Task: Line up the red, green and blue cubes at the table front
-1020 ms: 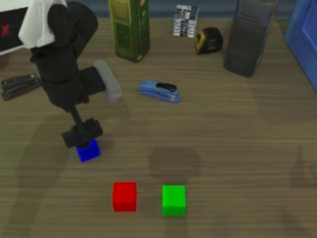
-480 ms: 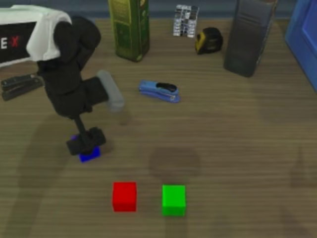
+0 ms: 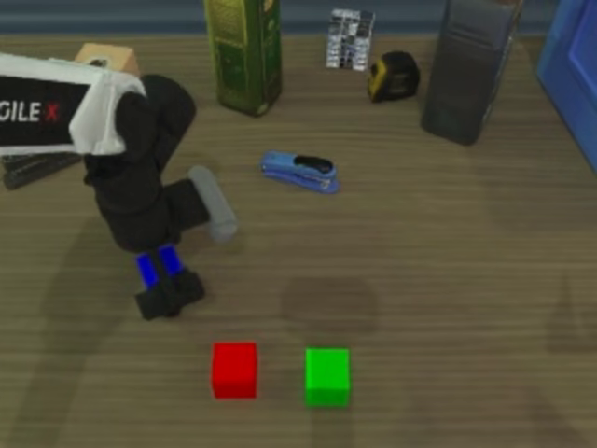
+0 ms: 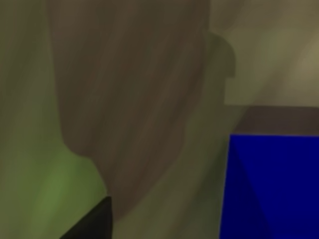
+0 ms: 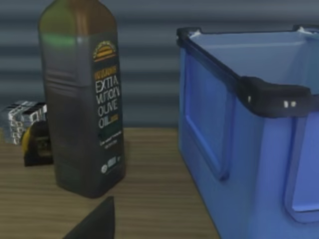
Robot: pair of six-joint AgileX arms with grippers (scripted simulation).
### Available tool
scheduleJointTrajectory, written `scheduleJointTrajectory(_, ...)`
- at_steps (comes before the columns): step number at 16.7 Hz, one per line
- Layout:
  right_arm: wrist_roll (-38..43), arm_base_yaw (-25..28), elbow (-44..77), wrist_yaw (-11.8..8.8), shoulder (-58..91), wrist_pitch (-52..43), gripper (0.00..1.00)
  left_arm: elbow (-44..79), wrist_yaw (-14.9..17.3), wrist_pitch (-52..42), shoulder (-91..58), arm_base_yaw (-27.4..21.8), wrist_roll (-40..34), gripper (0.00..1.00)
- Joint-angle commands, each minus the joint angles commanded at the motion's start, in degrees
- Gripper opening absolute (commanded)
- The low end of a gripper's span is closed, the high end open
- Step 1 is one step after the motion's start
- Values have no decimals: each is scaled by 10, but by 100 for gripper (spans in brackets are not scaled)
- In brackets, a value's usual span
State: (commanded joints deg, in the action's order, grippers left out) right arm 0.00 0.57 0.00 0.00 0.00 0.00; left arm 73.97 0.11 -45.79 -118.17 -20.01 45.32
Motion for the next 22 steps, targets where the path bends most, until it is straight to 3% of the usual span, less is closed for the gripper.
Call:
scheduleJointTrajectory(1,0,0,0,0,0,0,100,0,0,0,0,0,0,100)
scheduleJointTrajectory(14,0,0,0,0,0,0,100,0,0,0,0,0,0,2)
scheduleJointTrajectory(22,0,0,0,0,0,0,100,0,0,0,0,0,0,0)
